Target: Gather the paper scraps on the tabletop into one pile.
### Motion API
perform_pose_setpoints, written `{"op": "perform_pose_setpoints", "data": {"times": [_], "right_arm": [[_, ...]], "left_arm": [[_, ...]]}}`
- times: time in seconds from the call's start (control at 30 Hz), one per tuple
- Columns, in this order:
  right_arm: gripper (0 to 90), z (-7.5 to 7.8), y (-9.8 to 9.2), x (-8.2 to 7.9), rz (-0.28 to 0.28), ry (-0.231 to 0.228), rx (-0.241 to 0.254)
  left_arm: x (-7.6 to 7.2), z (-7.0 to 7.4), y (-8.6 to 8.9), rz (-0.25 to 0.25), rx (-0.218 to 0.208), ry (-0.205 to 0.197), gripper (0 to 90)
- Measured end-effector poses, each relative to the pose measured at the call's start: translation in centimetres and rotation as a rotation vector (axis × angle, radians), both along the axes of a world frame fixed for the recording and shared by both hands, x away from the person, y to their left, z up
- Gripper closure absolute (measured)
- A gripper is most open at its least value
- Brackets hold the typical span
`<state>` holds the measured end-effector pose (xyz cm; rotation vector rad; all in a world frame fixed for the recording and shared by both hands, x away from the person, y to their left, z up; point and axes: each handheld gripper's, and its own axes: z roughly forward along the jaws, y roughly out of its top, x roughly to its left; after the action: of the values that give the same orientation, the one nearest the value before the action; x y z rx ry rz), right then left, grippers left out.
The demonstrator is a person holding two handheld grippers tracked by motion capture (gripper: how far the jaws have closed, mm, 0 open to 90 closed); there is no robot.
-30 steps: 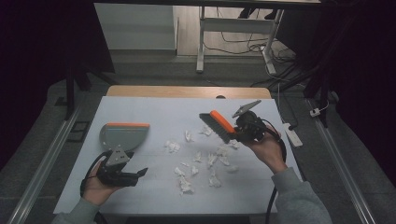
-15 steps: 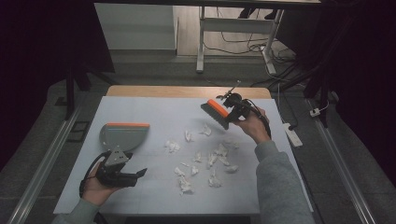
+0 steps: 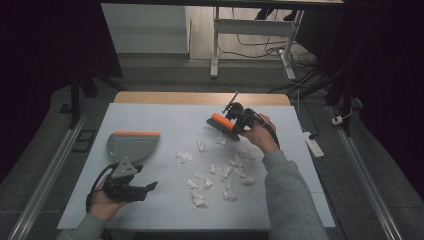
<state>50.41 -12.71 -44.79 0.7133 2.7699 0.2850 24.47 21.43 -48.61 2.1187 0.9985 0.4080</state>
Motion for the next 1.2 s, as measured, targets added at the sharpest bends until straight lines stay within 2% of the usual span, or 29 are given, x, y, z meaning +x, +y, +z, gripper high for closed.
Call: {"op": "perform_pose_setpoints", "data": {"times": [0.1,0.23,0.3,0.33,0.4,0.47,0.5,0.57,0.63,0.7,0.77,0.87,0.93,1.03,1.07,1.13,1.2], "right_arm": [[70.4,-0.1,0.9,-1.3,0.051,0.011,-0.031],[70.4,0.3,1.2,-2.9,0.097,0.062,-0.007],[70.4,0.5,1.0,-3.6,0.117,0.084,0.029],[70.3,0.7,0.9,-3.9,0.116,0.073,0.042],[70.4,1.4,0.2,-4.3,0.103,0.012,0.071],[70.3,2.6,-1.2,-4.5,0.048,-0.008,0.127],[70.3,3.2,-2.1,-4.7,0.02,-0.028,0.137],[70.3,4.1,-4.0,-5.0,-0.04,-0.058,0.119],[70.3,4.4,-5.7,-5.4,-0.101,-0.058,0.083],[70.3,4.0,-7.4,-5.9,-0.174,-0.039,0.029],[70.3,3.4,-8.5,-6.1,-0.212,-0.029,-0.004],[70.3,2.3,-9.8,-6.3,-0.278,0.012,-0.025],[70.3,1.5,-9.9,-6.3,-0.285,0.04,-0.072],[70.4,0.8,-8.9,-6.2,-0.294,0.07,-0.049],[70.4,0.8,-8.3,-6.2,-0.288,0.075,-0.066],[70.4,0.6,-6.9,-6.4,-0.258,0.075,-0.088],[70.4,0.6,-5.6,-6.6,-0.233,0.093,-0.072]], "left_arm": [[0.0,-0.1,0.3,-0.001,-0.008,0.007,24.2],[-0.1,-0.3,0.5,0.003,-0.018,0.011,24.5],[-0.1,-0.3,0.4,0.003,-0.018,0.009,24.6],[-0.1,-0.3,0.4,0.002,-0.015,0.01,24.6],[-0.2,-0.3,0.3,0.0,-0.009,0.009,24.6],[-0.2,-0.4,0.3,-0.001,-0.009,0.009,24.6],[-0.2,-0.4,0.3,-0.001,-0.009,0.01,24.6],[-0.2,-0.4,0.3,-0.003,-0.009,0.009,24.6],[-0.1,-0.4,0.3,-0.004,-0.005,0.012,24.5],[-0.2,-0.4,0.2,-0.005,-0.003,0.012,24.5],[-0.2,-0.4,0.2,-0.006,-0.004,0.011,24.5],[-0.2,-0.4,0.2,-0.005,-0.007,0.012,24.5],[-0.1,-0.4,0.1,-0.006,-0.003,0.012,24.5],[-0.1,-0.5,0.0,-0.011,0.004,0.014,24.4],[-0.1,-0.5,0.0,-0.013,0.006,0.014,24.4],[-0.2,-0.5,0.1,-0.012,0.003,0.013,24.4],[-0.2,-0.5,0.1,-0.012,0.003,0.012,24.4]]}}
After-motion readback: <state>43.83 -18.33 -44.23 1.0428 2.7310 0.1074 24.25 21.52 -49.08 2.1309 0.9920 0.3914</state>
